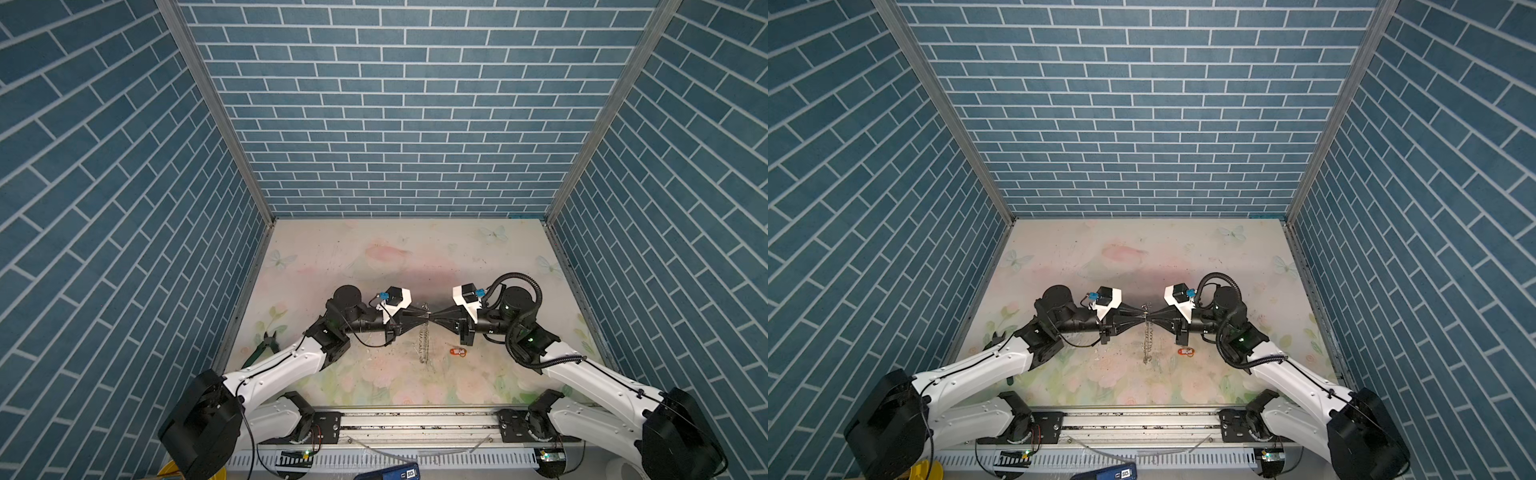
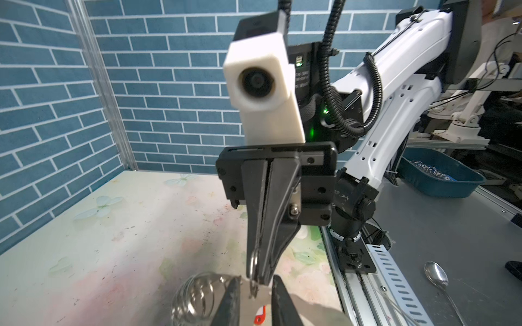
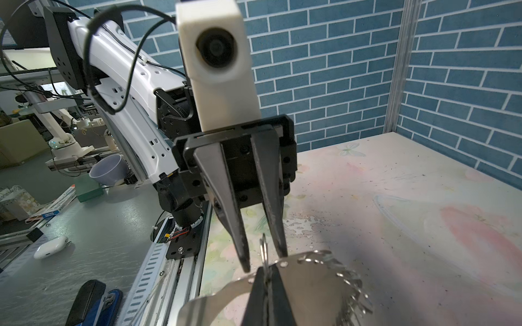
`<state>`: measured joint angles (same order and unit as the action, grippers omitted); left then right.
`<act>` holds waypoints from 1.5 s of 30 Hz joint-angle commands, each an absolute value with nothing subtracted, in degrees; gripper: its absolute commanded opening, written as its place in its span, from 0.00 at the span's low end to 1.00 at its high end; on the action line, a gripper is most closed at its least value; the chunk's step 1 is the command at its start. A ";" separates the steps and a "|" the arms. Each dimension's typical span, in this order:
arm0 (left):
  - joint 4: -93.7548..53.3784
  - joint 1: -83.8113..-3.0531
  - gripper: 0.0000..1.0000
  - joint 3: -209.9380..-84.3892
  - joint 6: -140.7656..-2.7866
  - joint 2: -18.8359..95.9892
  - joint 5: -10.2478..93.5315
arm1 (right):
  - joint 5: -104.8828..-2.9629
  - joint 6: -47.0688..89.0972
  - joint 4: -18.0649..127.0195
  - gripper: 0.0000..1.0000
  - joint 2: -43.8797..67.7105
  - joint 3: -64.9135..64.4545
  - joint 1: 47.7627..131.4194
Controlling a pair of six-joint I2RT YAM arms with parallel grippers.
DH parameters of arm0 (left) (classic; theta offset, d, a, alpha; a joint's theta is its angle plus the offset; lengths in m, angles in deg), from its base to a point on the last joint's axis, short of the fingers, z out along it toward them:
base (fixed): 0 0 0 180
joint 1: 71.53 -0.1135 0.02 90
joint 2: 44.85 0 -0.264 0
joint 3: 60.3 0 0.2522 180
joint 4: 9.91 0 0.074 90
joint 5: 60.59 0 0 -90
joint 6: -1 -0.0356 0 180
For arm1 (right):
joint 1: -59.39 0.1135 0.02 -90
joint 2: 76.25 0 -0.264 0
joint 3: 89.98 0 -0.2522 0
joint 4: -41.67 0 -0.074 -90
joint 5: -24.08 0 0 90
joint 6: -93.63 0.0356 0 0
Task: Attach keys to a key ring
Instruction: Pass the keyring.
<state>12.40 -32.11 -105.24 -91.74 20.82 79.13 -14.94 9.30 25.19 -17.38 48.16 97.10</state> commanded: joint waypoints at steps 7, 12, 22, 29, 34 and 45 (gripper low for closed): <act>13.28 -31.89 0.15 -106.34 -91.47 21.28 82.33 | -13.27 9.40 23.29 0.00 -18.94 49.32 97.58; 11.81 -31.89 0.10 -106.91 -91.90 21.55 81.98 | -12.97 9.84 22.22 0.00 -18.25 49.28 98.00; -9.89 -31.40 0.00 -115.70 -98.26 20.27 75.69 | -20.94 -1.21 41.69 0.12 -22.00 47.17 97.82; -45.12 -29.33 0.00 -133.17 -110.32 22.29 66.58 | -24.85 -8.45 47.36 0.20 -21.70 45.84 97.00; -55.74 -29.34 0.00 -138.61 -114.21 23.93 65.80 | -24.56 -10.29 43.37 0.22 -25.49 47.46 96.92; -57.37 -28.12 0.00 -138.49 -118.26 24.84 69.82 | -15.85 -4.36 37.32 0.19 -21.68 45.76 98.22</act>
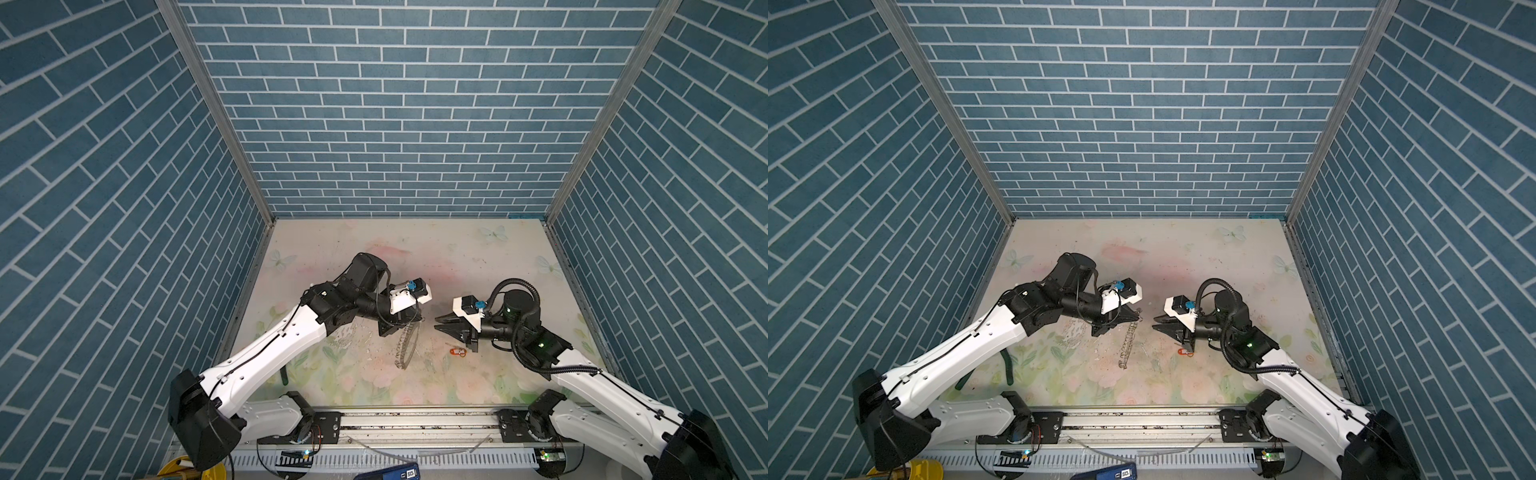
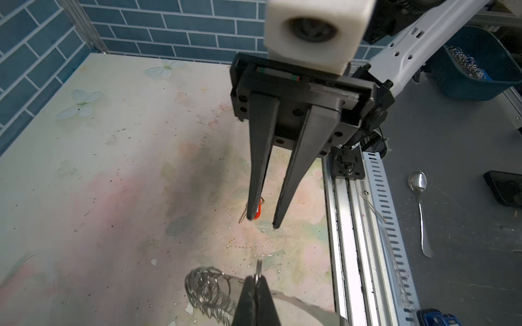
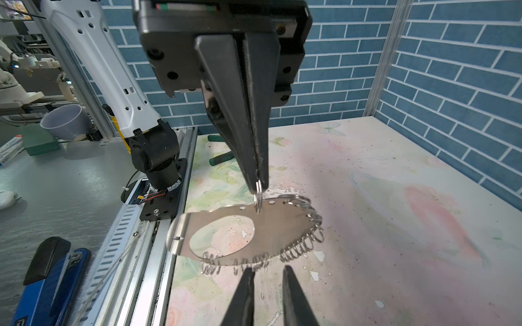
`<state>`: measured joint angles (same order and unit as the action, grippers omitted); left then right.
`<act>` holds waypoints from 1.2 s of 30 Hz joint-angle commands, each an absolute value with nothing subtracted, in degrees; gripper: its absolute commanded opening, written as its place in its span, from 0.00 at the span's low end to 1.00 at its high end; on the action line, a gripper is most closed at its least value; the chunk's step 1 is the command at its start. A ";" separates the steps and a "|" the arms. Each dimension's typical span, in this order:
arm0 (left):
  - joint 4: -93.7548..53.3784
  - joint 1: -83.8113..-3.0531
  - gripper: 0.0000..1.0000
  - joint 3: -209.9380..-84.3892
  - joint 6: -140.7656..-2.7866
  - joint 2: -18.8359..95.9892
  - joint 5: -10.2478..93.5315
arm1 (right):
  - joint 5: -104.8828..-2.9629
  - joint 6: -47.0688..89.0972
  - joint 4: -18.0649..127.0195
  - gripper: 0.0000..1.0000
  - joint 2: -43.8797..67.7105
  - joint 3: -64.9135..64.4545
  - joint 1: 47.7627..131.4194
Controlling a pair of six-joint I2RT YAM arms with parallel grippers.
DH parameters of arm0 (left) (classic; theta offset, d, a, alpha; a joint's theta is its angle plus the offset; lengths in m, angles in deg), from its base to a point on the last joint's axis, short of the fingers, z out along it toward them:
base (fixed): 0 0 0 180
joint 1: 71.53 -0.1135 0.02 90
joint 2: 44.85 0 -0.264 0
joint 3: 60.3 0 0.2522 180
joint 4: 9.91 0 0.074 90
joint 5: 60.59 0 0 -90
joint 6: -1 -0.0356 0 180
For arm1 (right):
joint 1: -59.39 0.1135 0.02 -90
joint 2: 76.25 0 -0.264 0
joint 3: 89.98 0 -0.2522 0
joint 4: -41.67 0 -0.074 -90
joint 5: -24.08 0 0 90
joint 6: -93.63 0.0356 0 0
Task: Attach keys to a key ring
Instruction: Pass the keyring.
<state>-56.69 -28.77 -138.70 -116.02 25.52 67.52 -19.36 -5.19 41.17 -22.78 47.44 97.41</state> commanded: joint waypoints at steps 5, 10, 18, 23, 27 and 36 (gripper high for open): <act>-58.13 -27.76 0.00 -138.75 -118.71 26.19 69.84 | -16.60 -3.85 35.87 0.19 -19.87 45.20 100.24; -58.41 -27.50 0.00 -138.84 -118.88 27.15 69.84 | -16.70 -3.25 35.13 0.19 -19.64 45.12 100.83; -59.08 -26.66 0.00 -138.85 -119.36 27.84 70.25 | -17.48 -2.71 35.13 0.18 -18.55 44.63 101.40; -59.09 -26.53 0.00 -138.58 -119.41 27.66 70.81 | -18.21 -2.45 34.93 0.17 -18.41 44.64 101.49; -59.01 -26.44 0.00 -138.66 -119.45 28.03 70.74 | -16.99 -1.99 35.09 0.10 -17.76 44.10 101.49; -57.55 -26.27 0.01 -137.77 -118.78 27.97 70.69 | -16.59 -1.06 34.27 0.00 -17.38 44.05 101.49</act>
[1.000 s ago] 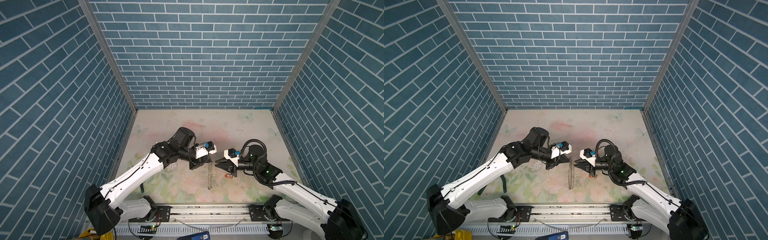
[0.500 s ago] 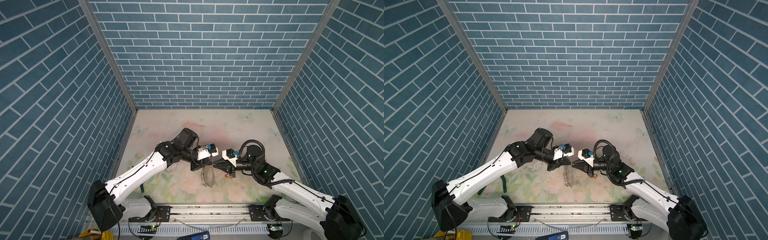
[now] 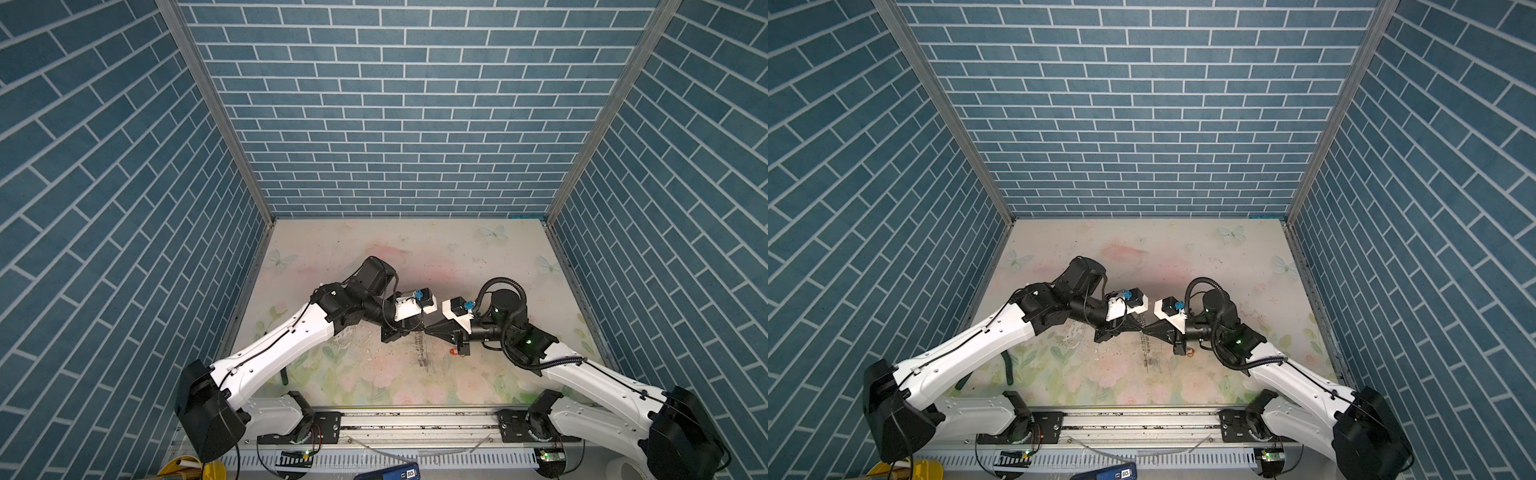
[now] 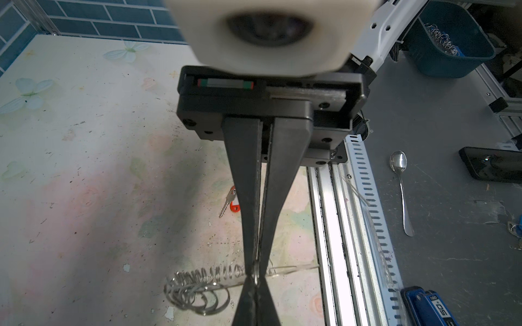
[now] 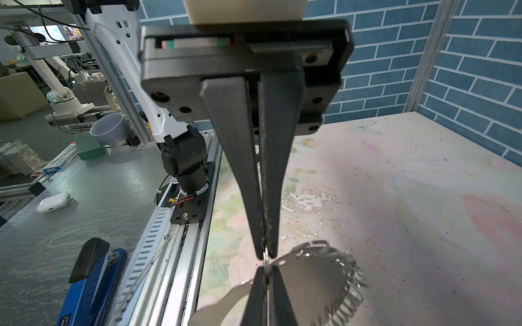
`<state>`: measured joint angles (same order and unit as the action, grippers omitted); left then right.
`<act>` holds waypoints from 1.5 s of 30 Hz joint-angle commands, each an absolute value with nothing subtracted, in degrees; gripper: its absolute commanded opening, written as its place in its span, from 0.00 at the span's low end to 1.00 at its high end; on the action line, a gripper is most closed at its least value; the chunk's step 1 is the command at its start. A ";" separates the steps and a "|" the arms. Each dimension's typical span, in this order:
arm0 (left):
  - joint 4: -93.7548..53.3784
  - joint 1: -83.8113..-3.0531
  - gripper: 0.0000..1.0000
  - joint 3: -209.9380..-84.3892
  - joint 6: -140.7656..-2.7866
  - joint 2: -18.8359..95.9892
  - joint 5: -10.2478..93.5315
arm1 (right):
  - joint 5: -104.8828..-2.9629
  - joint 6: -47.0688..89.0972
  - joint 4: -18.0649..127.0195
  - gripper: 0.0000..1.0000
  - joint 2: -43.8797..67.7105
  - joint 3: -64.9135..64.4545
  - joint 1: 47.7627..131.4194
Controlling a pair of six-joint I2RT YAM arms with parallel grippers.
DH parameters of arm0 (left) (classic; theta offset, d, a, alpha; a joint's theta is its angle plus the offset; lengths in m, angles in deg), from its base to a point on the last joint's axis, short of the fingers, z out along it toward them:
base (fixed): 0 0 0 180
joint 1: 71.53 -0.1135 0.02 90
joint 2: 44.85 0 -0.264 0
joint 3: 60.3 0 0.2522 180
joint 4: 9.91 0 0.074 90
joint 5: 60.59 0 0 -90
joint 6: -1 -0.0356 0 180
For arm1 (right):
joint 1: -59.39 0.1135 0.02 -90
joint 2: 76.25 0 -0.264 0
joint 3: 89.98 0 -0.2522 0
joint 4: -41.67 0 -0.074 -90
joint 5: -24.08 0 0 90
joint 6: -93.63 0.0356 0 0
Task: Attach keys to a key ring
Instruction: Pass the keyring.
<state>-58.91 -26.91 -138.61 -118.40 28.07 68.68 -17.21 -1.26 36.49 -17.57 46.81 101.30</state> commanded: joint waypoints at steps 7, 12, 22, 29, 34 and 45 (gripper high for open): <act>-39.57 -26.94 0.25 -128.36 -110.47 21.87 70.89 | -17.77 10.42 18.78 0.00 -20.51 50.27 96.27; -23.33 -29.47 0.29 -121.99 -102.72 17.77 74.81 | -14.22 14.86 10.15 0.00 -20.58 52.79 94.80; -10.17 -30.84 0.24 -116.91 -97.08 17.36 76.82 | -12.81 20.50 -5.01 0.00 -15.99 55.69 95.54; -9.15 -30.84 0.17 -116.72 -96.64 18.13 77.51 | -12.27 20.86 -7.84 0.00 -13.00 55.08 97.57; -10.21 -30.84 0.10 -117.30 -96.64 18.64 78.43 | -12.13 21.68 -9.83 0.00 -11.92 55.02 97.89; -11.07 -30.84 0.20 -116.97 -97.05 17.54 78.85 | -14.07 20.86 -8.56 0.00 -14.28 55.78 97.47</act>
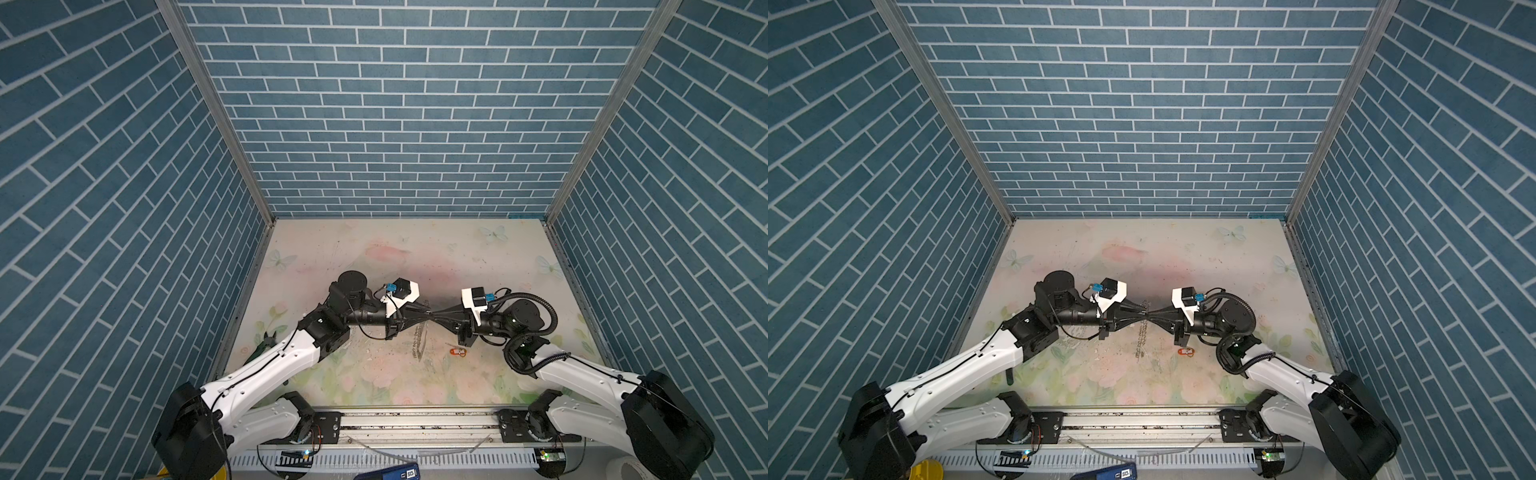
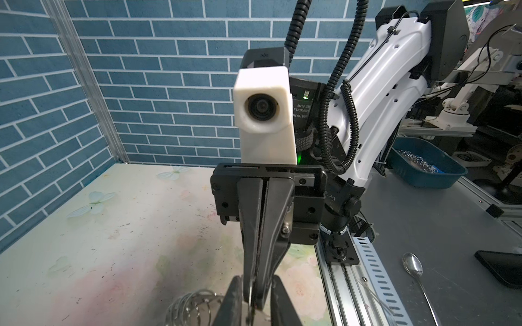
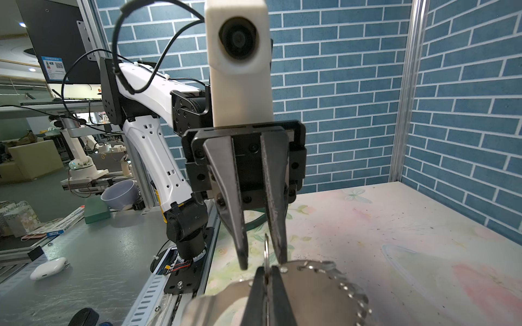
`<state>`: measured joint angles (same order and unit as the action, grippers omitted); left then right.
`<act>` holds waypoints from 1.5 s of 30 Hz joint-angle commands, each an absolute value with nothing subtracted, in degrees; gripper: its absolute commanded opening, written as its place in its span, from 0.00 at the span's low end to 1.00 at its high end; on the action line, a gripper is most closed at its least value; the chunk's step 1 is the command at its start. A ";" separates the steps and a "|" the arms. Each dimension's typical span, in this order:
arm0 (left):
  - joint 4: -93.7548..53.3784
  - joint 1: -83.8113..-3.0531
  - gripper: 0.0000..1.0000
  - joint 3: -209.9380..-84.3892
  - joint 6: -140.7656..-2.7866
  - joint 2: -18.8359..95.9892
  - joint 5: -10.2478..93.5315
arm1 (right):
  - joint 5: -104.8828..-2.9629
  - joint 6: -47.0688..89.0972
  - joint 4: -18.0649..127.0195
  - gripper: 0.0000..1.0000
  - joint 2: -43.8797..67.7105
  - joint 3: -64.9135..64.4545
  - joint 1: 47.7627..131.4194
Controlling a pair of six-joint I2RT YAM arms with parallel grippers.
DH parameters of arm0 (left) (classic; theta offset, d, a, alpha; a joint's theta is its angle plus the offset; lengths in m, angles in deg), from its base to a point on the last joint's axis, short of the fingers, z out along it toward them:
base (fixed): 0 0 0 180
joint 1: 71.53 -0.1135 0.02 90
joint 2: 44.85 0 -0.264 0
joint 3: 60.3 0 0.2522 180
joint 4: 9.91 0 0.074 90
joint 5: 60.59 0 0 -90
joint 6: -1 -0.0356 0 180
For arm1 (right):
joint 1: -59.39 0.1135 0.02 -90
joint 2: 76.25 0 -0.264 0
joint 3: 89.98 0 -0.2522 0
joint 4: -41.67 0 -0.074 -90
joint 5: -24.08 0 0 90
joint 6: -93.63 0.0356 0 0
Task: Attach keys to a key ring
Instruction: Pass the keyring.
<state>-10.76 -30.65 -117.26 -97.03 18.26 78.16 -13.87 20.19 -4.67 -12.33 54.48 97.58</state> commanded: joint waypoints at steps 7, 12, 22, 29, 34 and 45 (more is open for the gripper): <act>-11.81 -30.84 0.15 -117.40 -97.26 17.81 79.31 | -13.85 20.53 -7.17 0.00 -16.04 56.04 96.92; -11.71 -30.84 0.07 -117.55 -96.91 18.21 80.39 | -13.80 20.51 -7.24 0.00 -15.99 56.31 96.92; -29.29 -30.66 0.00 -124.41 -103.66 18.37 70.14 | -17.89 5.84 20.93 0.08 -22.82 52.67 96.92; -49.41 -28.99 0.00 -135.03 -110.64 23.51 64.57 | -19.70 -4.15 39.94 0.17 -26.10 48.34 96.90; -53.71 -28.73 0.00 -137.55 -112.17 25.26 66.32 | -19.43 -3.21 37.95 0.19 -25.81 48.20 96.92; -56.51 -27.17 0.00 -138.48 -113.78 27.08 68.68 | -14.86 5.17 23.62 0.22 -19.59 49.13 97.98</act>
<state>-55.59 -27.61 -136.82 -112.50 27.16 66.95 -17.52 2.64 29.80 -20.72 50.70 97.30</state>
